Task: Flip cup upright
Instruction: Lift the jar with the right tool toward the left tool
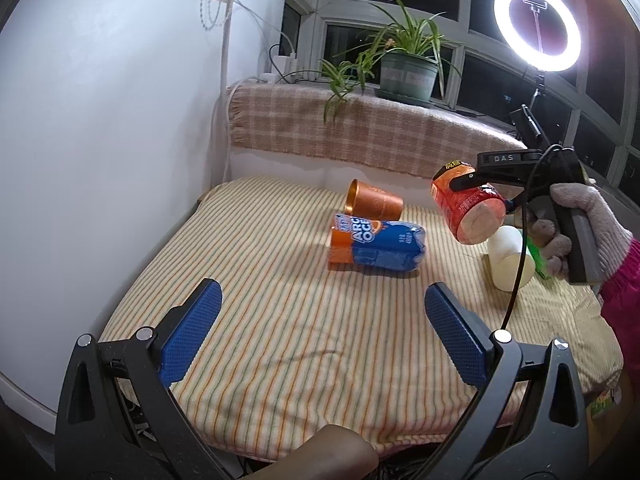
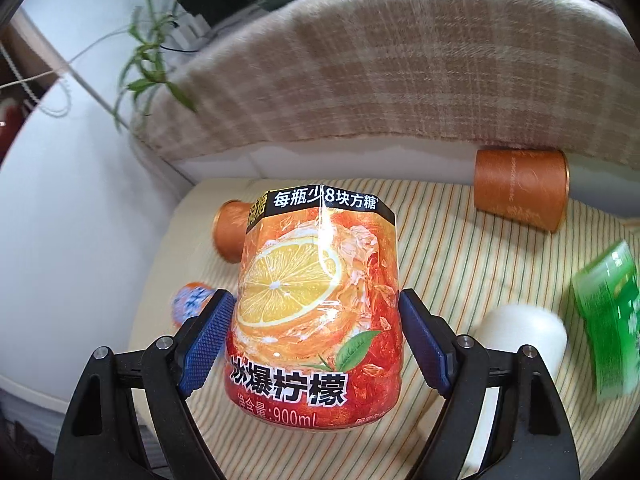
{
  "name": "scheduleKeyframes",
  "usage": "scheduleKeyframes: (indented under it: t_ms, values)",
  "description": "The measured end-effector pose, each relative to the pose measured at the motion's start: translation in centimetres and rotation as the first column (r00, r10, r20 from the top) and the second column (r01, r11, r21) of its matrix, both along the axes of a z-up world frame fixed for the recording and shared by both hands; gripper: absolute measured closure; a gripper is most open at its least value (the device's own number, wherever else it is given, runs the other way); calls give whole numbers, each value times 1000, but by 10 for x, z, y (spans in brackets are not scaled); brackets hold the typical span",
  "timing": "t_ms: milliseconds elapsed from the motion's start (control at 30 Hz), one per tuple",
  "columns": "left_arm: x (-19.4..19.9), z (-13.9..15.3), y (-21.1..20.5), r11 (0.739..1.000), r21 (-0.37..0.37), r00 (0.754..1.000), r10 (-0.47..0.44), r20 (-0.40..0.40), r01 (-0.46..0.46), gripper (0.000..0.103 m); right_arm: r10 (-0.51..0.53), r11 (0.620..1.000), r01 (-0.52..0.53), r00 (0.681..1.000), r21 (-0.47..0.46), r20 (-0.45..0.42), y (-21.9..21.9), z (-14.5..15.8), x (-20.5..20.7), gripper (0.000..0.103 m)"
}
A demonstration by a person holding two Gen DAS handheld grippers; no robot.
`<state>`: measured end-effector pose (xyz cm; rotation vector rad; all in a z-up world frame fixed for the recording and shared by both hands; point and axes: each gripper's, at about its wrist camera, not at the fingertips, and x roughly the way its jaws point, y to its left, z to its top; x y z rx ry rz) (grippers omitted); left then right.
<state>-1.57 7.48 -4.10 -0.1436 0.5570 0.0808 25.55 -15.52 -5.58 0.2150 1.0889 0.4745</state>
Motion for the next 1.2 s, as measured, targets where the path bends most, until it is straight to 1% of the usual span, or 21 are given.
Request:
scheduleKeyframes:
  t_ms: [300,433,667,800,1000,1200]
  values:
    - [-2,7,-13,1000,13,1000,-25,14,25,0,10,995,-10,1000,99,4,-19,13,-61,20]
    - [-1,9,-19,999,16,999,-38,16,38,0,7,991,-6,1000,134,-10,-18,4,-78,20]
    - [3,10,-29,997,22,998,-69,9,69,0,-21,985,33,997,167,-76,-29,-24,-113,20]
    - [5,11,-34,996,18,996,-85,4,85,0,-49,980,71,991,185,-125,-36,-40,-124,20]
    - [7,10,-42,994,12,994,-111,-8,111,0,-73,975,101,987,199,-145,-39,-50,-132,20]
    - [10,9,-53,989,0,989,-145,-21,145,0,-79,982,101,987,160,-141,-35,-56,-137,18]
